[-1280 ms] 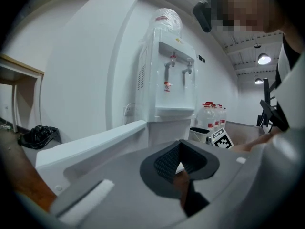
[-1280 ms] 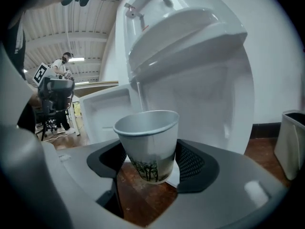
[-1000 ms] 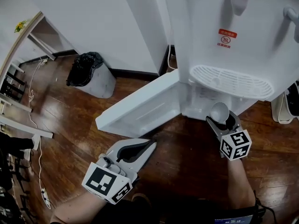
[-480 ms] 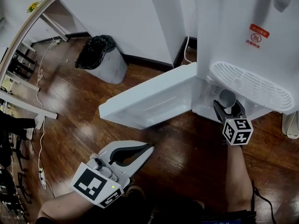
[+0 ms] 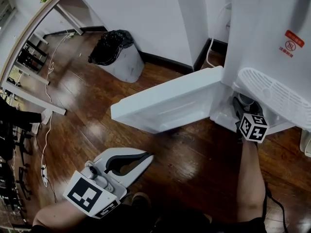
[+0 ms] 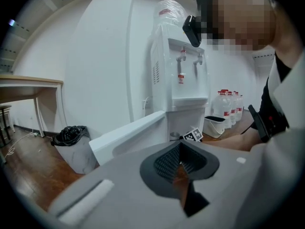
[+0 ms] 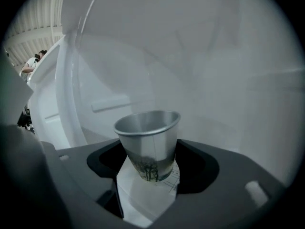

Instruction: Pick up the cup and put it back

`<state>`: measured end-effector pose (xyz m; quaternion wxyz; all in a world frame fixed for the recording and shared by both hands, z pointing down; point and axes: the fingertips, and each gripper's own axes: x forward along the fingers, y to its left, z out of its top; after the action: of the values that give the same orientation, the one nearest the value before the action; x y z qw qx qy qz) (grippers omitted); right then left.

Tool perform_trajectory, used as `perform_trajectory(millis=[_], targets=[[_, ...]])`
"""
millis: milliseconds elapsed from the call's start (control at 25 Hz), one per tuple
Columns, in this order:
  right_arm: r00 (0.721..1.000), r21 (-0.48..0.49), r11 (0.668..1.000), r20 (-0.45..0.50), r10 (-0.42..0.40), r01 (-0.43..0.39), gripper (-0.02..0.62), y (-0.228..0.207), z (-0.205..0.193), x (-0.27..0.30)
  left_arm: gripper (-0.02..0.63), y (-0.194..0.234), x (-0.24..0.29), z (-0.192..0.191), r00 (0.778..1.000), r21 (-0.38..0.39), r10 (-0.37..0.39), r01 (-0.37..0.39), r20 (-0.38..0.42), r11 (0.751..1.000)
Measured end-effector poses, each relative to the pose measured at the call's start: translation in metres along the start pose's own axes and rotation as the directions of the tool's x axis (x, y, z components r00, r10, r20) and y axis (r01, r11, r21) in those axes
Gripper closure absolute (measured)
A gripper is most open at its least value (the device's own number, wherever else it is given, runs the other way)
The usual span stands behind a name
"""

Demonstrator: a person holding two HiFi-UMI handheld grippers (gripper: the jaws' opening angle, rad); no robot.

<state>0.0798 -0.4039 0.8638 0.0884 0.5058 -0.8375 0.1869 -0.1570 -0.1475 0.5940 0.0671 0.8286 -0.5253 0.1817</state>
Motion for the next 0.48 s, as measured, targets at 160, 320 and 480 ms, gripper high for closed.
perform_trajectory(millis=[160,320,480], targets=[[1.000,-0.010,1.000,-0.019,-0.024,0.024,0.279,-0.007,-0.004,0.013,0.604,0.006,-0.006,-0.009,0.999,-0.041,0.024,-0.025,-0.037,0.999],[0.998,-0.024,0.999,-0.047,-0.047,0.045,0.284,-0.017,-0.006,0.018,0.604,0.007,-0.003,-0.005,1.000,-0.011,0.014,-0.015,-0.022,1.000],[0.996,-0.029,0.998,-0.068,-0.050,0.048,0.287,-0.017,-0.014,0.021,0.604,0.003,-0.004,-0.007,0.999,-0.026,0.009,-0.010,-0.036,1.000]])
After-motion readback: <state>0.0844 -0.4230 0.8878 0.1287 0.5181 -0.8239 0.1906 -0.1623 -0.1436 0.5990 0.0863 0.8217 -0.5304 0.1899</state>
